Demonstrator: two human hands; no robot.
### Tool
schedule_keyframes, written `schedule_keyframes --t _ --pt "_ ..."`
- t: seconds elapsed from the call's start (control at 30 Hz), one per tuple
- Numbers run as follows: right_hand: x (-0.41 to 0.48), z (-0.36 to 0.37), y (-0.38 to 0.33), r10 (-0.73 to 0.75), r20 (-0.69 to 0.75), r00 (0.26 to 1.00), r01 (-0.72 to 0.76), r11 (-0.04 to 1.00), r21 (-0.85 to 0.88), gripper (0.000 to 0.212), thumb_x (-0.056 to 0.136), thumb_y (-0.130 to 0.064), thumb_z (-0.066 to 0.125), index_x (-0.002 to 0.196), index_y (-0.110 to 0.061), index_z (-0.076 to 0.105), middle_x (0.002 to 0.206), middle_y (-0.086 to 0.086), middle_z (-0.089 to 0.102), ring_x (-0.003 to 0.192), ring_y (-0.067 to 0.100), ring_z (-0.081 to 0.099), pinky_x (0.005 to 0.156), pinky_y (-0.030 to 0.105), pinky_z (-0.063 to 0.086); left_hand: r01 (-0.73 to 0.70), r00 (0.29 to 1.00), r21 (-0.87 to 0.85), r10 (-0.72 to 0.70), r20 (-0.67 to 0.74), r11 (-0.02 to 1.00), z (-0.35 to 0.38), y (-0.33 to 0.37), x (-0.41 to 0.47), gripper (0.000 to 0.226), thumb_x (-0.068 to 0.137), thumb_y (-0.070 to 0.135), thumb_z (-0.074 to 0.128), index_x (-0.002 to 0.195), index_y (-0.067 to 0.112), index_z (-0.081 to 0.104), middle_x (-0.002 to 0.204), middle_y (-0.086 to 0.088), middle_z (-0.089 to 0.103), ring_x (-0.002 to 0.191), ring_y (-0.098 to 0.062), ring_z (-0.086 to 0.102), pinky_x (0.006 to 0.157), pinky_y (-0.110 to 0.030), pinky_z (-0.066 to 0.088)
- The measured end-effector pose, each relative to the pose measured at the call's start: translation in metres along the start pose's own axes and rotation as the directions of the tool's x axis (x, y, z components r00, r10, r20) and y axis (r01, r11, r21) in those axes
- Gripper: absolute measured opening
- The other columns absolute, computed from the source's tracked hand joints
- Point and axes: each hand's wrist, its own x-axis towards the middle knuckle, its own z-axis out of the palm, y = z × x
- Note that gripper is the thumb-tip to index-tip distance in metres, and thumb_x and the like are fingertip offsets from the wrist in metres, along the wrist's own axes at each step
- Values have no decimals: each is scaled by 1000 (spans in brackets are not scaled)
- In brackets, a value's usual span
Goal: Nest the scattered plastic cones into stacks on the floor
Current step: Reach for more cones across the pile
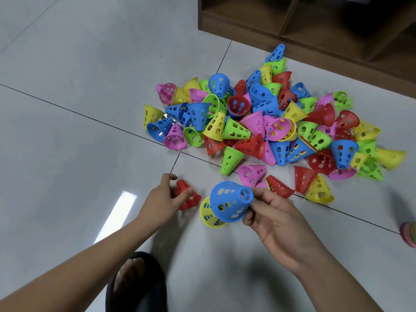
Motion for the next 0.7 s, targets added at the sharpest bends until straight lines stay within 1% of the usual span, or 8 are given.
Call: schedule_keyframes --t 0.07,0.17,0.3,0.43,0.53,0.57,0.63,0.7 --pt "0 0 5 -7 -16 1000 6 997 -76 21 91 -7 66 110 2 70 92 14 64 71 18 54 70 29 51 47 999 -3 -47 8 999 3 2 -1 50 94 59 72 129 28 54 99 5 70 90 -14 68 80 -34 52" --pt "4 -6 16 -49 -97 994 23 967 -254 12 99 0 64 109 -1 71 81 10 66 71 21 58 72 34 51 96 995 -59 -95 13 994 1 6 -1 42 94 49 75 127 28 60 101 8 71 90 -7 68 74 -24 49" --pt "11 -11 29 -84 -134 987 21 910 -414 13 101 1 65 109 -6 71 85 10 74 74 22 67 73 33 57 96 994 -86 -91 61 992 -1 9 -1 45 92 35 75 134 30 59 100 13 70 92 -4 68 75 -24 51" --pt "16 -17 38 -108 -185 977 -1 861 -509 13 100 -4 68 108 -14 72 99 10 76 78 21 74 70 28 59 43 993 10 -44 113 999 0 11 0 56 86 44 83 134 31 56 104 13 67 99 -11 67 87 -33 57" --pt "18 -25 43 -161 -212 964 2 799 -601 15 99 -8 70 105 -21 73 100 1 75 84 19 74 70 25 58 -15 990 104 0 143 994 3 9 -1 63 80 50 87 130 32 54 108 9 69 101 -15 67 89 -35 57" --pt "19 -29 45 -222 -218 950 22 746 -665 16 98 -10 71 104 -25 73 99 -5 75 85 16 72 73 24 57 -26 989 110 9 148 994 4 7 -1 62 78 49 88 128 32 55 108 9 70 101 -15 68 89 -36 58" --pt "18 -37 44 -387 -193 902 66 565 -823 20 95 -13 73 104 -30 72 102 -13 71 88 7 67 76 21 54 -30 989 83 17 147 996 5 6 -3 58 78 42 87 126 32 56 105 12 71 99 -12 69 88 -39 60" --pt "18 -45 42 -522 -141 841 93 396 -913 23 92 -13 72 105 -32 69 105 -16 62 92 5 64 77 23 52 -27 993 14 25 119 1000 3 7 -4 56 78 35 88 125 35 57 104 12 67 94 -10 68 85 -39 61"
